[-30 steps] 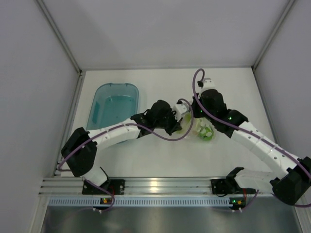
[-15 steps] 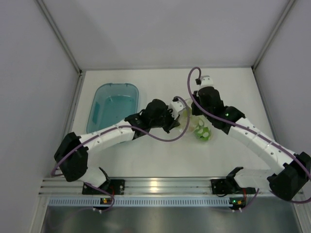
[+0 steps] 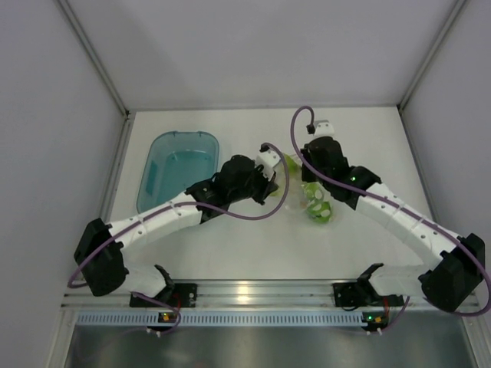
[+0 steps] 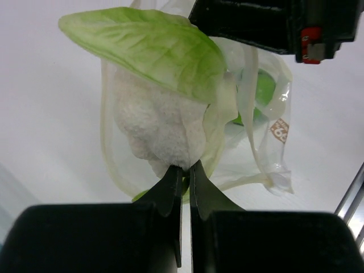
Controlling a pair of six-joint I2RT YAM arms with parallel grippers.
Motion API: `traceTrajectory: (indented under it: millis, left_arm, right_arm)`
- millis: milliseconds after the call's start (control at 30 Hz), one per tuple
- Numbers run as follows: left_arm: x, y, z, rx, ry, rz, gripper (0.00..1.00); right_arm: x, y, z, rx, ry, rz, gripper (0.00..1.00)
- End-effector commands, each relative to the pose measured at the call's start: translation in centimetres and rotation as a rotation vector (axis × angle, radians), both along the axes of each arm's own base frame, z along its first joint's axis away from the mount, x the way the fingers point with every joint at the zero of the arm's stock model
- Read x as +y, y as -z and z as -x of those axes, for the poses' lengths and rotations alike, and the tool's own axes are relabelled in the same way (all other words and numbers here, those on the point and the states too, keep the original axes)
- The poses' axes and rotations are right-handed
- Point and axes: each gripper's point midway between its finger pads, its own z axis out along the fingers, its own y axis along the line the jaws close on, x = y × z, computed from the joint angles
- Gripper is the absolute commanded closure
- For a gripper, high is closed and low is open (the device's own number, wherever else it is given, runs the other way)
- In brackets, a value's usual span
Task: Open the zip-top bag and remove the fake food
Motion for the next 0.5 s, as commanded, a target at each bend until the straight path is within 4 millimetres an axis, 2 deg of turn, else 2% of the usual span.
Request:
traceTrajectory:
  millis: [0,200,367,467]
  left_arm:
    - [-1.2,-6.7,0.7,-0.085,0.033,0.211,1.0]
    - [-0.5,-8.2,1.1,-0.101,0.021,0.26,1.0]
    - [1.0,-9.5,0.9,-0.126,-0.051,0.288,1.0]
    - [2.8,-10.5,0.0,-0.157,-0.156,0.305,1.0]
  right_arm:
    - [0.6,-0.2,-0.6,-0.011,0.014,-0.017,1.0]
    - [0.4,-0.2,-1.0,-0.031,0.047,-0.036,1.0]
    - [0.0,0.1,-1.4,-0.036,0.079,-0.024,1.0]
    - [-0.2,0.3,-1.7,-0.03,0.102,-0.036,1.0]
